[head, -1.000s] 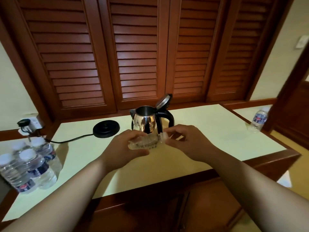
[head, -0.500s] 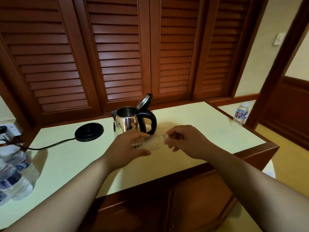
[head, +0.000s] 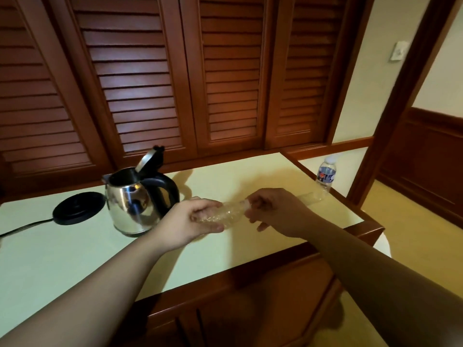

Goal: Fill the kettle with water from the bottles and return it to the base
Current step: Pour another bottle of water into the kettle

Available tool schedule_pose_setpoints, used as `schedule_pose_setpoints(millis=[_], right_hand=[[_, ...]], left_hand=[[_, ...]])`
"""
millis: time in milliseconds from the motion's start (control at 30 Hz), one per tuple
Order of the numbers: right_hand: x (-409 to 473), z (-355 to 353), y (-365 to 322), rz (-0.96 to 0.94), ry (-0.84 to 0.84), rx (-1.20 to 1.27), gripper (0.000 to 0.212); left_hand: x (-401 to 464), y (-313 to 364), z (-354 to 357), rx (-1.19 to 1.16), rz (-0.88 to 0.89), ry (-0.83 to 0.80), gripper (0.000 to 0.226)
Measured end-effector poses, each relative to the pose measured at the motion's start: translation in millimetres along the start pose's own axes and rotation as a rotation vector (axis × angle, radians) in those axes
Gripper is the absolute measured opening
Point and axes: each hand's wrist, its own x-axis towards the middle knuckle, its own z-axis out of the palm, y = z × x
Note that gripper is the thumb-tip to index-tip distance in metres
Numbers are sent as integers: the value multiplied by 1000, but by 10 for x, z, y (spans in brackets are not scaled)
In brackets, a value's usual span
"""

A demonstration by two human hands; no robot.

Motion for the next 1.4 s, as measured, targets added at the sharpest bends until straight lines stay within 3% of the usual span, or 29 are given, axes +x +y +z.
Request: schedule_pose_setpoints(millis=[100, 267, 433, 567, 767, 900, 1000, 1100, 1233, 1400], right_hand=[[-19, -232, 187, 11, -1, -88, 22], [-73, -515, 399, 93, 32, -145, 41], [-158, -810, 582, 98, 62, -4, 20], [-231, -948, 730, 88, 86, -58, 19], [-224, -988, 940, 201, 82, -29, 38], [-202, -984, 1085, 210, 173, 95, 29], [-190, -1089, 1172, 214, 265, 76, 23], [-204, -1333, 1279, 229, 384, -74, 20], [-198, -1656, 1395, 242, 515, -279, 27], [-28, -1889, 1463, 269, 531, -396, 28]], left_hand=[[201, 118, 247, -25, 3, -7, 50], [463, 251, 592, -79, 29, -21, 53], [658, 367, 768, -16, 61, -15, 56], [785, 476, 963, -38, 60, -19, 55], [928, 500, 1179, 42, 78, 4, 58], [1038, 530, 1337, 15, 72, 64, 60], [1108, 524, 1440, -4, 38, 1, 71], [1131, 327, 1478, 98, -54, -46, 78], [1041, -122, 1513, 423, -234, -123, 81], [964, -313, 1586, 501, -188, -83, 80]])
